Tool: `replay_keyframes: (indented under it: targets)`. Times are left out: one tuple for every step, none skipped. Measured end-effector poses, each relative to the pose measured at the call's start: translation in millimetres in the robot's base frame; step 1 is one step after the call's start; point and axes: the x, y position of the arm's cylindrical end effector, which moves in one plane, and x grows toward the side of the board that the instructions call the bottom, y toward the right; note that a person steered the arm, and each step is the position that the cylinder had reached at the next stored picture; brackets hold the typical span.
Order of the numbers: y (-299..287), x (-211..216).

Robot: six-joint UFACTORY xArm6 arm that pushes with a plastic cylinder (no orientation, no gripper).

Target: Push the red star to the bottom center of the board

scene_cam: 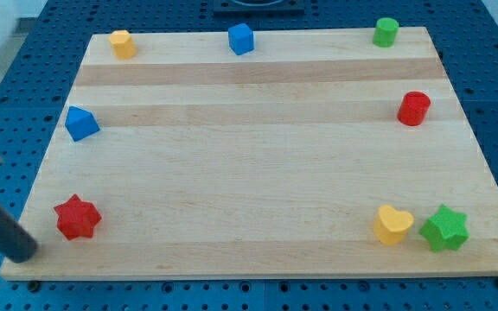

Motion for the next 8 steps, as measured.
replay_keyframes:
  targets:
    - [-7.8, -23.1]
    - [38.1, -35.9]
    - [135.1, -35.8]
    - [207.0, -36.0]
    - [212.4, -37.9]
    - [222.1, -37.9]
    - [271.6, -37.9]
    - [301.8, -37.9]
